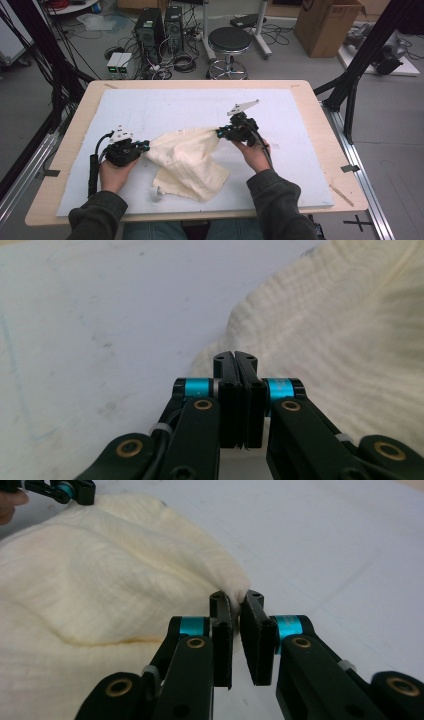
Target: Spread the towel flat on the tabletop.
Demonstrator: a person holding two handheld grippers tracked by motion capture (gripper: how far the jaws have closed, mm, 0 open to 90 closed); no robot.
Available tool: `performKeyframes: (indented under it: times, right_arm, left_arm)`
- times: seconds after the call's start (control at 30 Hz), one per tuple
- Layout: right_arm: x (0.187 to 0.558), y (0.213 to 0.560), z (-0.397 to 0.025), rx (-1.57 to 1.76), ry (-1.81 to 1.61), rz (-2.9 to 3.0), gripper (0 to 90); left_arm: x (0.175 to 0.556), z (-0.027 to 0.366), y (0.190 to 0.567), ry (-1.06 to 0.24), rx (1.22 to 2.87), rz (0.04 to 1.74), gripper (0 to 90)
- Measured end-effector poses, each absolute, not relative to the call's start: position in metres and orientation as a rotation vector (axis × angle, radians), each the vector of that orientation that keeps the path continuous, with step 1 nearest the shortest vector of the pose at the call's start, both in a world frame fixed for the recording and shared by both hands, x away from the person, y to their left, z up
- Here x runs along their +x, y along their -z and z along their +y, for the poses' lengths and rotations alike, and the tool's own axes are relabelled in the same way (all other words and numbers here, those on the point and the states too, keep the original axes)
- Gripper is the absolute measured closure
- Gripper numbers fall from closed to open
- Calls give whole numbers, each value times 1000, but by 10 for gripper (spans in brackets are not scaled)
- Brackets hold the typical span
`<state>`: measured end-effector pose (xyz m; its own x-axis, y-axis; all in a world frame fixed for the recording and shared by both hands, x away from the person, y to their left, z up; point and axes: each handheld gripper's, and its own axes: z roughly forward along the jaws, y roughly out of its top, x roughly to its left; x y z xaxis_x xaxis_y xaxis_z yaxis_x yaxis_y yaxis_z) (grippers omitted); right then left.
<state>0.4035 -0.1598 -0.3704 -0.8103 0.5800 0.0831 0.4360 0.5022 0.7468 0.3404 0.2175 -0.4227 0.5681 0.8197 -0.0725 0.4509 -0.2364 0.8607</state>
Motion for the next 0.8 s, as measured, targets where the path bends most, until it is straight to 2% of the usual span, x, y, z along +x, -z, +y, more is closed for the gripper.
performKeyframes:
  times: [0.13,0.27,0.37,0.5,0.63,0.8]
  right_arm:
    - [402,360,-169,886,-1079,2538,832]
    - [420,377,-155,917,-996,2528,819]
    - [439,401,-141,969,-1002,2532,771]
    - [450,423,-132,1041,-1154,2579,651]
    - [444,415,-142,1057,-1239,2542,606]
    - [437,401,-158,1066,-1240,2504,608]
  left_arm:
    - [352,200,421,-506,1899,1017,881]
    - [361,203,427,-504,1906,1079,880]
    - [364,210,430,-514,1937,1113,880]
    - [363,218,433,-519,1964,1129,880]
    - [362,221,434,-522,1976,1136,881]
    - [361,221,435,-524,1964,1148,880]
